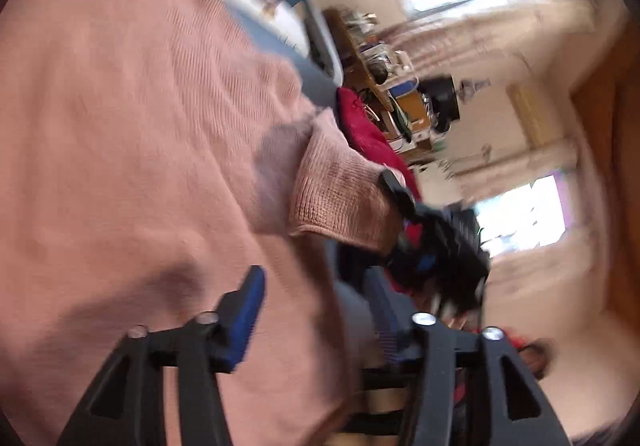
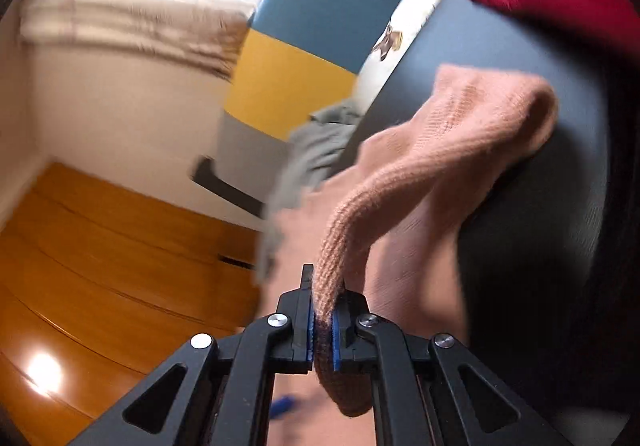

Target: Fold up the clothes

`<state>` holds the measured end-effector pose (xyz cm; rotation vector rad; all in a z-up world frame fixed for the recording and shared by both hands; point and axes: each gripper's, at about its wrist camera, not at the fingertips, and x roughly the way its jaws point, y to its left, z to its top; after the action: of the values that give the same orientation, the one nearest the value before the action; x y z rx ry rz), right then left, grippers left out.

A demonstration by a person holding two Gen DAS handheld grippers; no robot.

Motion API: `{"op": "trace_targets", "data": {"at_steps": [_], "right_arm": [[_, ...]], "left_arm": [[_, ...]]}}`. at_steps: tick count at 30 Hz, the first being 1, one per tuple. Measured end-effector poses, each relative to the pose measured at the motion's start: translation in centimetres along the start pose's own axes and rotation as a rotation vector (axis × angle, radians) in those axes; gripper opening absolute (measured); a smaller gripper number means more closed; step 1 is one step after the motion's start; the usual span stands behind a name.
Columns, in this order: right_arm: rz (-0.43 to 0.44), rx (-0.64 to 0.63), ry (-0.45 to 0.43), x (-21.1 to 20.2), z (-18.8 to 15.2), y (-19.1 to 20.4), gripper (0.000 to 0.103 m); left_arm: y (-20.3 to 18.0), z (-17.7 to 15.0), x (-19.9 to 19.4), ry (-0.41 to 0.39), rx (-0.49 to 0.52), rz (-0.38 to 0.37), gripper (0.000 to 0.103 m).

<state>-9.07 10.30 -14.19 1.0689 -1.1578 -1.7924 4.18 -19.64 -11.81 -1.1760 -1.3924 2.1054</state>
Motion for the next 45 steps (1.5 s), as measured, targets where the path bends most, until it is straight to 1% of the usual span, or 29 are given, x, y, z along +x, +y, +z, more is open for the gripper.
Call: {"op": "trace_targets", "data": {"at_steps": [2,4,6,7,8,11,13,15,17,18,19,20,21,22,23,24,25,26,28,31,33,35,37,39,42,45], "right_arm": [[0.088,0.102,-0.026,-0.2,-0.9,-1.5,0.006],[0.158,0.196,-0.058,-0.3,-1.8,-3.0,0.007],[0.211,0.255,-0.068,0.0,-2.6,-4.0,0.007],[0.225,0.266,-0.067,0.2,-2.9,-4.1,0.007],[0.243,0.278,-0.063,0.5,-3.2,-4.1,0.008],[0.292,0.302,-0.050,0.8,-4.4,-3.7,0.008],[0.323,0.316,-0.045,0.6,-5.0,-3.3,0.008],[0.333,0.319,-0.036,0.6,-5.2,-3.2,0.010],[0.334,0.321,-0.028,0.8,-5.7,-3.1,0.010],[0.333,0.327,-0.023,1.1,-6.0,-3.2,0.010],[0.320,0.321,-0.020,1.2,-6.2,-3.2,0.010],[0.310,0.318,-0.021,1.4,-6.4,-3.3,0.010],[0.311,0.325,-0.024,1.3,-6.5,-3.5,0.010],[0.300,0.320,-0.029,1.0,-6.4,-3.7,0.010],[0.275,0.306,-0.037,0.7,-6.4,-3.9,0.015],[0.257,0.296,-0.042,0.4,-6.2,-4.0,0.019],[0.253,0.296,-0.045,0.2,-6.0,-4.2,0.030],[0.248,0.297,-0.050,-0.2,-6.0,-4.3,0.047],[0.215,0.278,-0.061,-1.3,-6.0,-4.5,0.068],[0.136,0.168,-0.033,-2.9,-6.4,-3.7,0.068],[0.078,0.086,-0.002,-3.5,-6.6,-2.9,0.068],[0.019,0.008,0.037,-3.5,-7.1,-2.1,0.068],[0.008,-0.022,0.068,-3.0,-7.6,-1.8,0.070],[0.017,-0.026,0.077,-2.1,-7.5,-1.5,0.073],[0.017,-0.011,0.067,-1.3,-7.1,-1.4,0.074],[-0.023,-0.042,0.057,-0.9,-6.5,-1.2,0.074]], "left_arm": [[0.5,-0.3,0.4,-0.014,-0.065,-0.055,0.056],[0.8,-1.1,0.7,-0.030,-0.101,-0.075,0.057],[1.0,-1.8,1.1,-0.026,-0.131,-0.083,0.060],[1.1,-2.0,1.3,-0.027,-0.145,-0.091,0.063],[1.1,-2.1,1.5,-0.033,-0.157,-0.097,0.070],[1.0,-1.7,2.0,-0.051,-0.192,-0.128,0.075],[0.8,-1.1,2.8,-0.065,-0.209,-0.133,0.079],[0.8,-0.5,3.7,-0.071,-0.232,-0.152,0.082],[0.7,0.2,4.2,-0.087,-0.258,-0.161,0.082],[0.6,0.6,4.5,-0.088,-0.256,-0.143,0.082],[0.4,1.0,4.8,-0.083,-0.242,-0.109,0.077],[0.1,1.4,5.1,-0.076,-0.225,-0.080,0.065],[-0.2,1.8,5.4,-0.067,-0.205,-0.057,0.059],[-0.6,2.2,5.5,-0.061,-0.183,-0.031,0.039],[-1.0,2.8,5.5,-0.058,-0.160,-0.003,0.018],[-1.5,3.3,5.5,-0.055,-0.137,0.024,0.010],[-1.9,3.8,5.5,-0.052,-0.113,0.052,0.006],[-2.5,4.5,5.3,-0.055,-0.091,0.067,0.006],[-4.1,6.1,4.4,-0.076,-0.044,0.073,0.004],[-7.9,9.0,2.2,-0.128,0.055,0.056,0.004],[-11.0,11.0,0.1,-0.170,0.129,0.014,0.004],[-14.1,12.6,-1.7,-0.208,0.208,-0.001,0.004],[-17.0,13.8,-3.4,-0.240,0.282,0.009,0.004],[-18.8,14.7,-4.2,-0.265,0.322,0.034,0.004],[-19.6,15.4,-6.1,-0.294,0.344,0.055,0.004],[-18.6,15.1,-8.7,-0.319,0.348,0.081,0.004]]}}
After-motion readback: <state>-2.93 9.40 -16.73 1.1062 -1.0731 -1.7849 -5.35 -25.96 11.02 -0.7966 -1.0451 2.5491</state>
